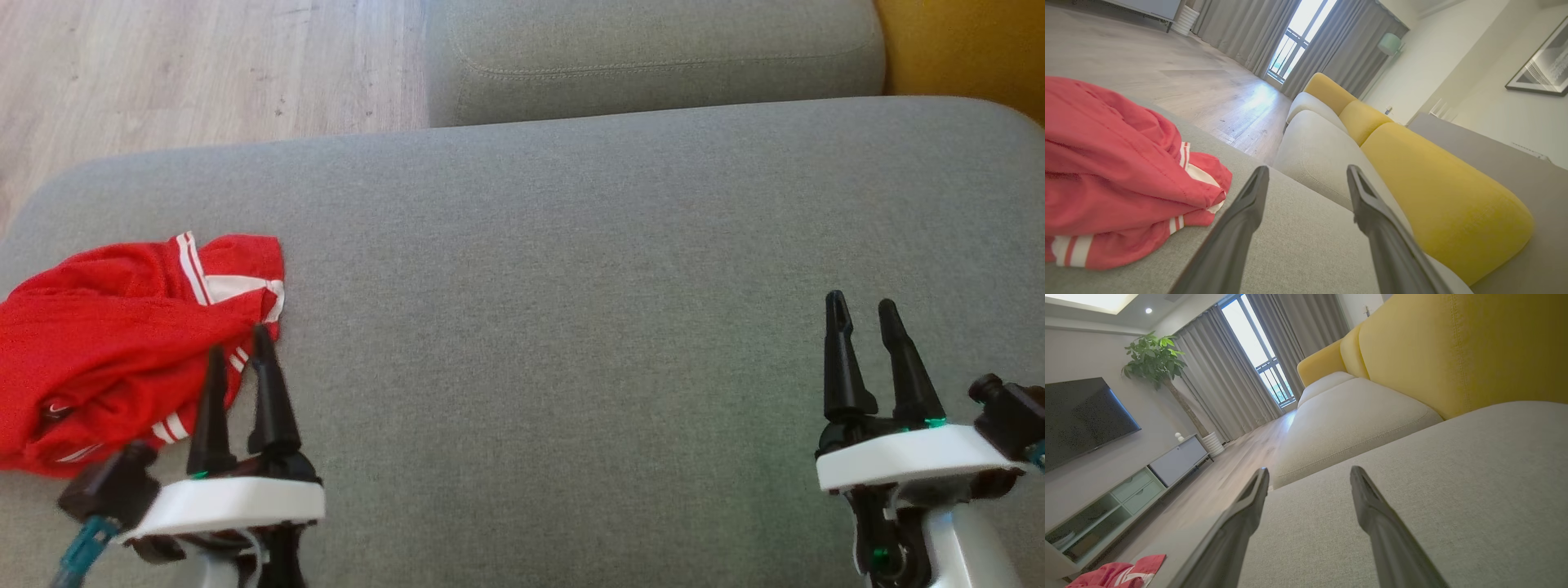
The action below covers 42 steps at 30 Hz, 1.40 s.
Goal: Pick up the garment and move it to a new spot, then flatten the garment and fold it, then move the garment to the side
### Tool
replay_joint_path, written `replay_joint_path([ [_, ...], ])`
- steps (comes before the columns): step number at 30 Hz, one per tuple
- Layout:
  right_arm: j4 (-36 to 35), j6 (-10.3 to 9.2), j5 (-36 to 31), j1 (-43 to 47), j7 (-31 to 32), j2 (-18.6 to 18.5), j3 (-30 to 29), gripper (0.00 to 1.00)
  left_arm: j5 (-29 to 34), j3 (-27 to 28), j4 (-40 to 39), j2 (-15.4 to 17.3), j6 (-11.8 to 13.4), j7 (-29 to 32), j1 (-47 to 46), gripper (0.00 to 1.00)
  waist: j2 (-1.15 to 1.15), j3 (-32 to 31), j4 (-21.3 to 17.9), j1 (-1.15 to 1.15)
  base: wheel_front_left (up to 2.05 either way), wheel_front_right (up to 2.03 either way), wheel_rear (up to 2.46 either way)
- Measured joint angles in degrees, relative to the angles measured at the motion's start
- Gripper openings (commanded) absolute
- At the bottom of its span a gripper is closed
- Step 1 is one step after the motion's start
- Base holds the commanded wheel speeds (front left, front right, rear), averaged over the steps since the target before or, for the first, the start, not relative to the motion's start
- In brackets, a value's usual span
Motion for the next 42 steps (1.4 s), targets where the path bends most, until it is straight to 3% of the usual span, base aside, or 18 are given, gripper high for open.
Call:
replay_joint_path([
  [12, -0.7, 0.01, -9.4, 0.0, -1.9, 0.0, 0.3, 1.00, 10.4, -6.7, -0.7, 3.1, 3.6, -1.8, 0.0, 1.00, 0.00, 0.5, -0.1, 0.00, 0.00, 0.00, 0.00],
  [19, -0.6, 0.01, -15.0, 0.0, -3.1, 0.0, 0.2, 1.00, 13.3, -10.0, 0.9, 4.5, 4.7, -3.0, 0.0, 1.00, 0.00, 1.0, -0.1, 0.00, 0.00, 0.00, 0.00],
  [22, -0.8, 0.01, -17.5, 0.0, -3.6, 0.0, 0.3, 1.00, 12.6, -10.7, 2.9, 4.4, 3.0, -3.4, 0.0, 1.00, 0.00, 1.2, -0.1, 0.00, 0.00, 0.00, 0.00],
  [33, -1.5, 0.01, -26.6, 0.0, -5.6, 0.0, 2.2, 1.00, 20.4, -10.9, 5.1, 4.1, 0.2, -5.5, 0.0, 1.00, 0.00, 1.3, -0.5, 0.00, 0.00, 0.00, 0.00],
  [42, -2.8, 0.02, -25.3, 0.0, -7.0, -0.1, 4.0, 1.00, 22.6, -8.6, 3.0, 2.0, -1.5, -6.8, 0.0, 1.00, 0.00, 1.3, -1.2, 0.00, 0.00, 0.00, 0.00],
])
